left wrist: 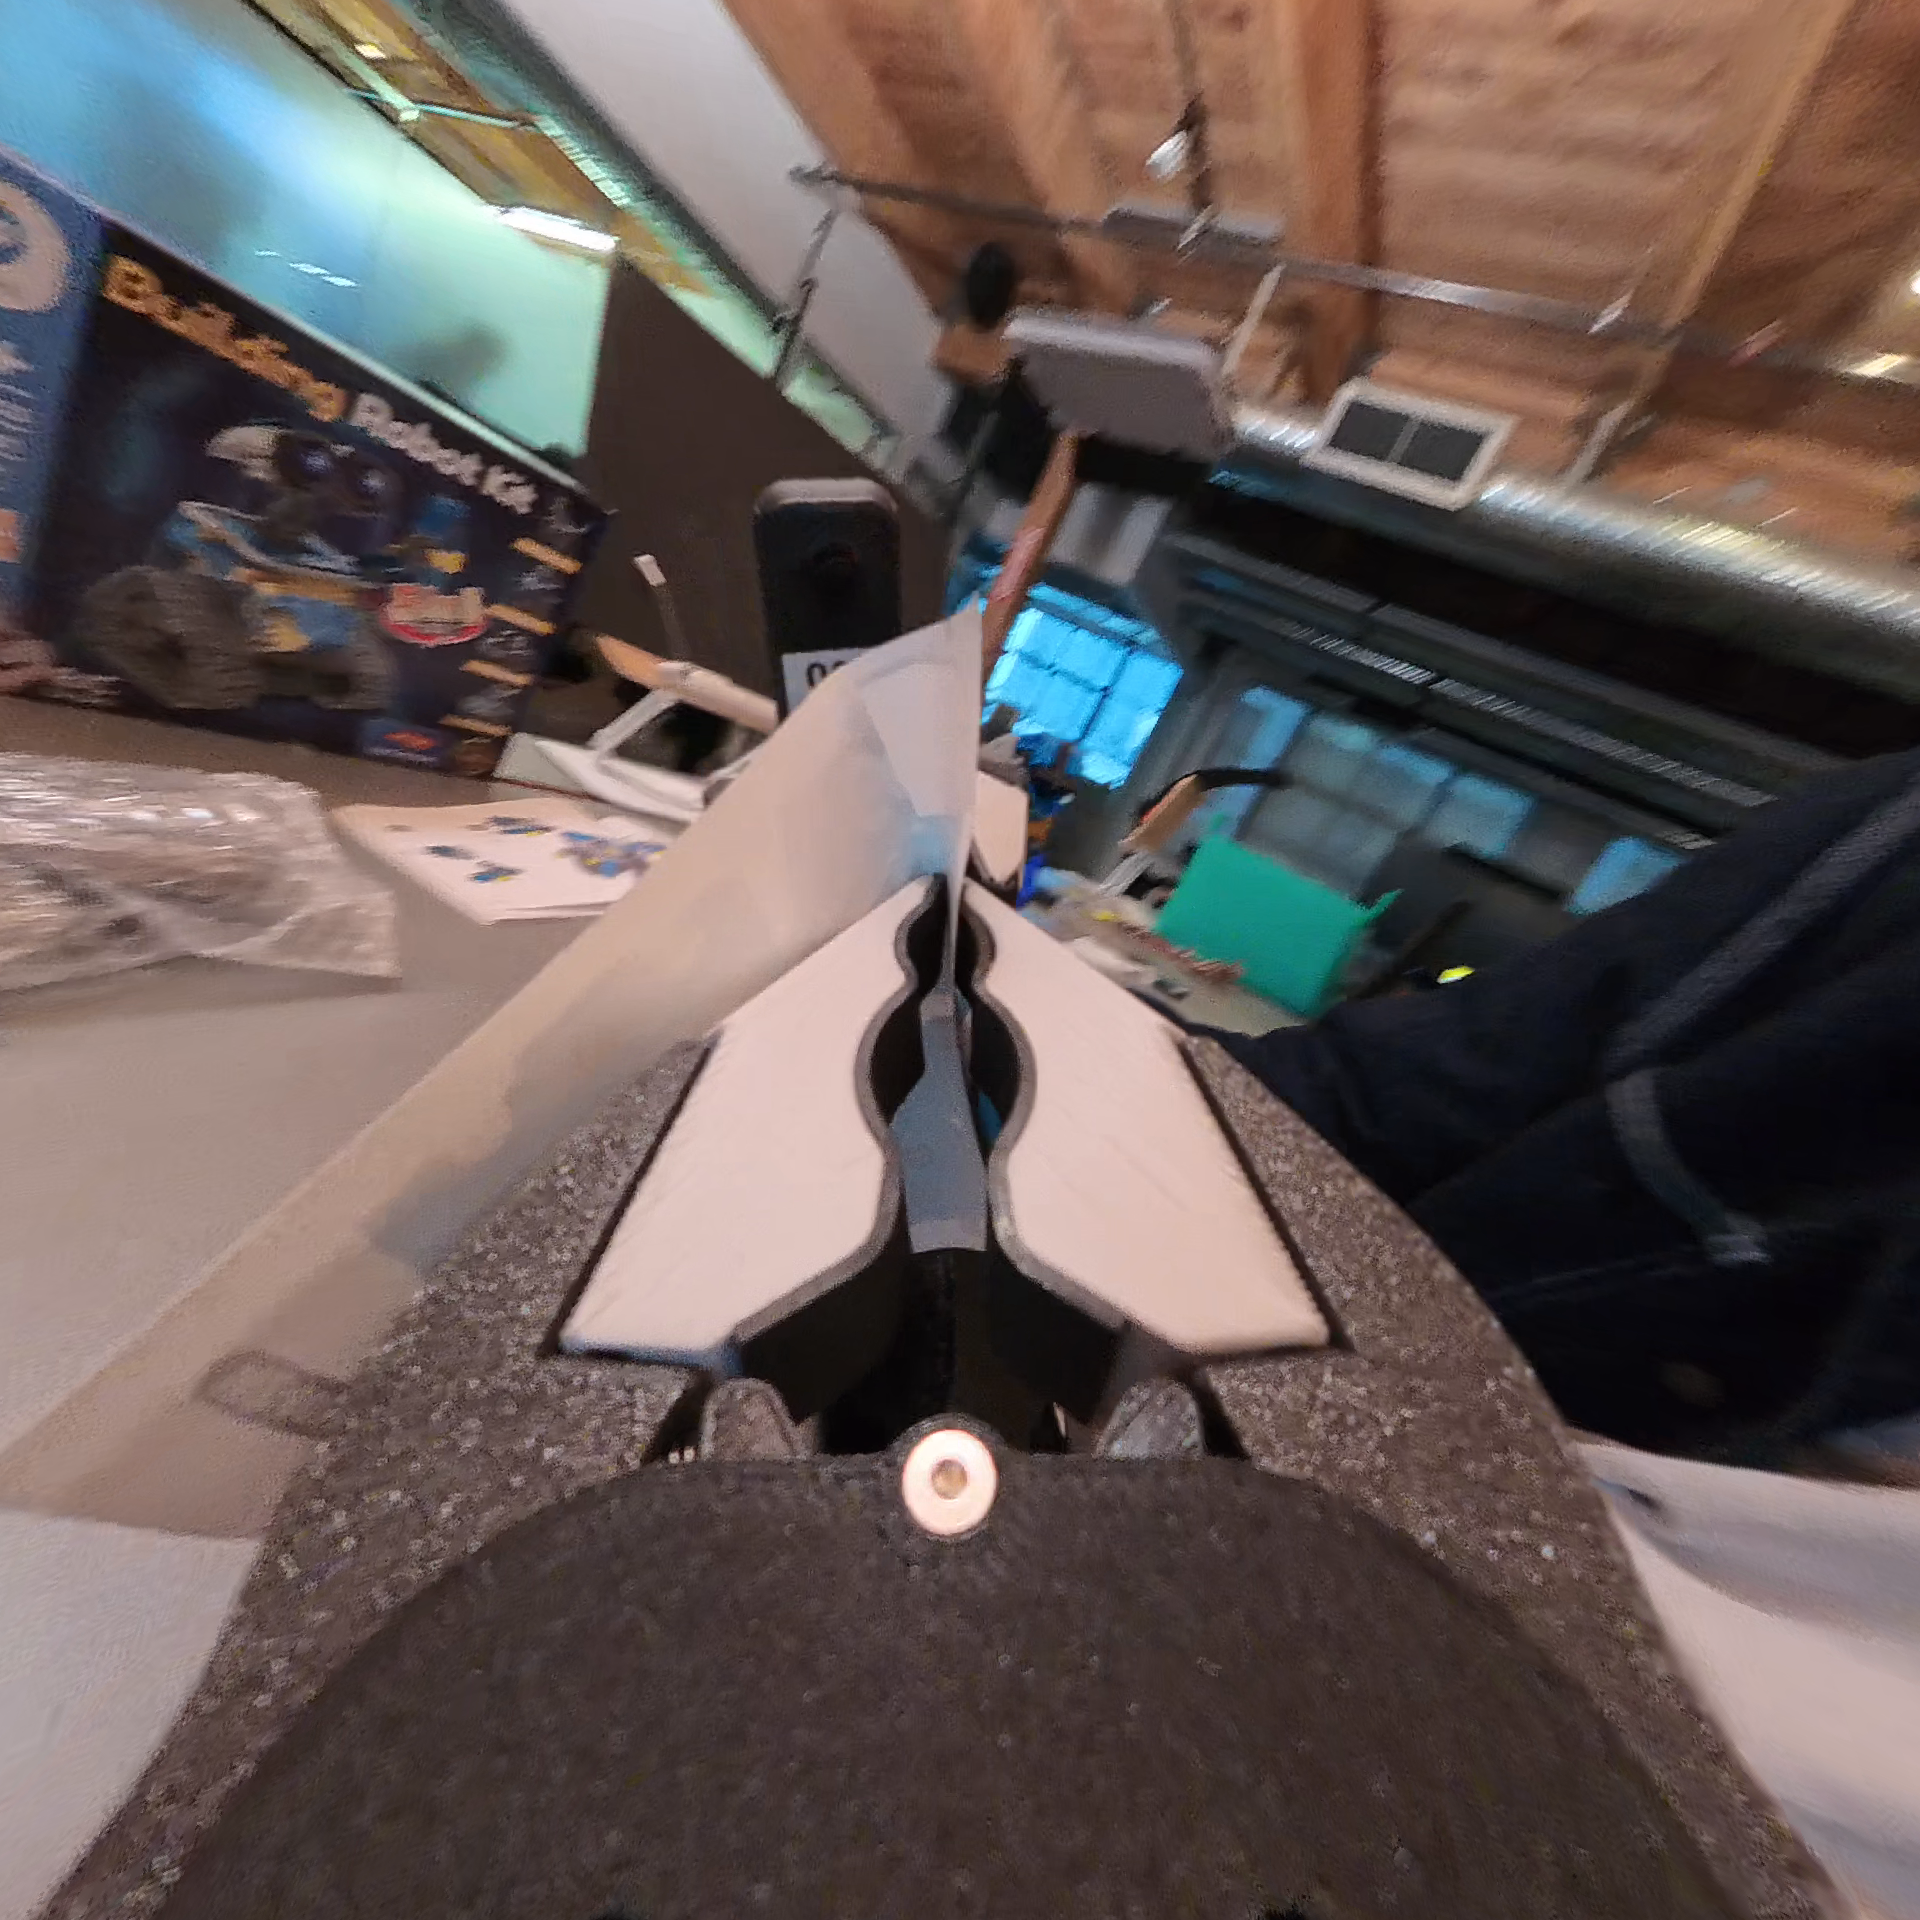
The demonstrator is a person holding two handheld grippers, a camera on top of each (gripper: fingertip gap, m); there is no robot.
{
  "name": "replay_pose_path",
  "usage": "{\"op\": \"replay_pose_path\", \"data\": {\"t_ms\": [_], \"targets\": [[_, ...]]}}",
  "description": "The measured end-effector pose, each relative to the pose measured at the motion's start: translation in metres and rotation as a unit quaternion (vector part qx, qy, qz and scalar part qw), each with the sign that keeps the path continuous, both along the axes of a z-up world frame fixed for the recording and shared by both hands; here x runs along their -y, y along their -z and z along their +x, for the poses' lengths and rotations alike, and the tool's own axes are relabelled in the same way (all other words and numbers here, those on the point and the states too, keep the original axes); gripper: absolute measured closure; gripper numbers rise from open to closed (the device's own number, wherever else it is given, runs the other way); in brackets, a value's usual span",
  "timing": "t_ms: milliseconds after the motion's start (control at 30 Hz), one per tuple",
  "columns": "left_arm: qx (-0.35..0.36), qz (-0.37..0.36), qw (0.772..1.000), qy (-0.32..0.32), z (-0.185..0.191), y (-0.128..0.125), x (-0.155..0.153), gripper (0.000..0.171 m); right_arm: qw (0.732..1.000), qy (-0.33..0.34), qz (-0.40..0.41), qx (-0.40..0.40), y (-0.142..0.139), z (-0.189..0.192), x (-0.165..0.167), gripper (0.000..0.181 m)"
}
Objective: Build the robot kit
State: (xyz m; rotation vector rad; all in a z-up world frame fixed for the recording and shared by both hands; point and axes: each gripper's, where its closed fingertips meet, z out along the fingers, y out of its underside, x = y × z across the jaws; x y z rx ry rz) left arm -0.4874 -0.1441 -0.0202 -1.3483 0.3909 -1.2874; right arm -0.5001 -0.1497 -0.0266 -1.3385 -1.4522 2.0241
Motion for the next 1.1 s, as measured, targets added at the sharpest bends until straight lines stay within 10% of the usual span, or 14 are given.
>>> {"op": "replay_pose_path", "data": {"t_ms": [300, 1100], "targets": [[0.150, 0.013, 0.978, 0.146, -0.008, -0.019, 0.026, 0.171, 0.999, -0.003, 0.036, -0.017, -0.015, -0.002, 0.022, 0.166], [0.136, 0.029, 0.978, 0.155, -0.007, -0.019, 0.035, 0.171, 0.997, -0.008, 0.069, -0.018, -0.021, 0.005, 0.035, 0.160]]}}
